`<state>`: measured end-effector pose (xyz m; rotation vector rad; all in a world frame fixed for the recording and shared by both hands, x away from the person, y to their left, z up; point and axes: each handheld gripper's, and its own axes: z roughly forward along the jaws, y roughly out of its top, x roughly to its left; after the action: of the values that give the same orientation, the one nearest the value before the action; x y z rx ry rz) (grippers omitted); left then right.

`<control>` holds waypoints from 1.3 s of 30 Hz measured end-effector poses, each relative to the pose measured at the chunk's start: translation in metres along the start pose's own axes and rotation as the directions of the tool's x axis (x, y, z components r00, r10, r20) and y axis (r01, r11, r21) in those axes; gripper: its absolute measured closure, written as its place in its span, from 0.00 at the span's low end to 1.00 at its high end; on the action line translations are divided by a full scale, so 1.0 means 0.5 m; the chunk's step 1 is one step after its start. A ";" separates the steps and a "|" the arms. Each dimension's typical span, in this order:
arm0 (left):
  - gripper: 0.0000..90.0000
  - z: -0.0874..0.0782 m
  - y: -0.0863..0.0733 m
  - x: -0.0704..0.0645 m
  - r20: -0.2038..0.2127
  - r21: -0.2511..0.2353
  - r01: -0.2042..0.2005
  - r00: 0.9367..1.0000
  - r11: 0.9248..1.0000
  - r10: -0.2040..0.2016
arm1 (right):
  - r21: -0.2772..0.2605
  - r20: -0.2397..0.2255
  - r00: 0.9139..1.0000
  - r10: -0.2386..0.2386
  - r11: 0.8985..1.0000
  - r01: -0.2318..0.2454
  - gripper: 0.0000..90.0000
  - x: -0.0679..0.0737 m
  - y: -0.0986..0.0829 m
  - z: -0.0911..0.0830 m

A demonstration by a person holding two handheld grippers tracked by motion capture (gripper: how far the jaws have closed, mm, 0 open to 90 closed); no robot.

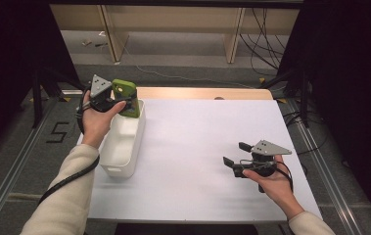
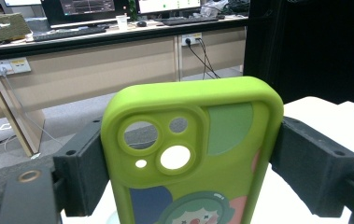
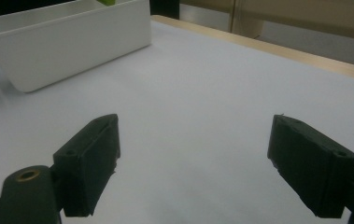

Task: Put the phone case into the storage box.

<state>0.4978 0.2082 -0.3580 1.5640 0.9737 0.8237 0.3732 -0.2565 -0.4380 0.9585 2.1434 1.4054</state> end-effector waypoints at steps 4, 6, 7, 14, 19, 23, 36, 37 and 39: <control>0.19 0.002 0.001 0.002 -0.001 -0.001 0.002 1.000 1.000 -0.002 | 0.001 -0.001 1.000 -0.001 1.000 0.001 0.20 0.001 0.000 0.000; 0.19 0.004 0.001 0.003 -0.001 0.000 0.001 1.000 1.000 -0.001 | -0.001 -0.002 1.000 -0.001 1.000 0.001 0.20 0.001 0.000 0.001; 0.19 0.005 0.002 0.003 -0.002 -0.001 0.003 1.000 1.000 -0.003 | -0.001 -0.002 1.000 -0.001 1.000 0.001 0.20 0.001 0.000 0.001; 0.19 0.010 0.002 0.011 -0.011 0.000 0.008 1.000 1.000 -0.008 | 0.000 -0.002 1.000 -0.001 1.000 0.001 0.20 0.001 -0.001 0.001; 0.19 0.013 0.002 0.013 -0.012 0.002 0.009 1.000 1.000 -0.009 | 0.000 -0.003 1.000 0.000 1.000 0.000 0.20 0.000 -0.001 0.001; 0.19 0.017 0.001 0.015 -0.013 0.002 0.009 1.000 1.000 -0.009 | -0.001 -0.003 1.000 0.001 1.000 -0.001 0.20 0.000 -0.002 0.002; 0.19 0.033 0.001 0.021 -0.013 0.005 0.011 1.000 1.000 -0.011 | 0.005 -0.007 1.000 0.005 1.000 -0.005 0.20 0.000 -0.003 0.003; 0.19 0.035 0.001 0.020 -0.012 0.005 0.013 1.000 1.000 -0.012 | 0.004 -0.007 1.000 0.005 1.000 -0.005 0.20 0.000 -0.003 0.003; 0.19 0.038 0.000 0.019 -0.011 0.007 0.012 1.000 1.000 -0.012 | 0.004 -0.007 1.000 0.005 1.000 -0.005 0.20 0.000 -0.003 0.003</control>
<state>0.5190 0.2090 -0.3617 1.5596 0.9940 0.8222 0.3737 -0.2561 -0.4401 0.9628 2.1509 1.4096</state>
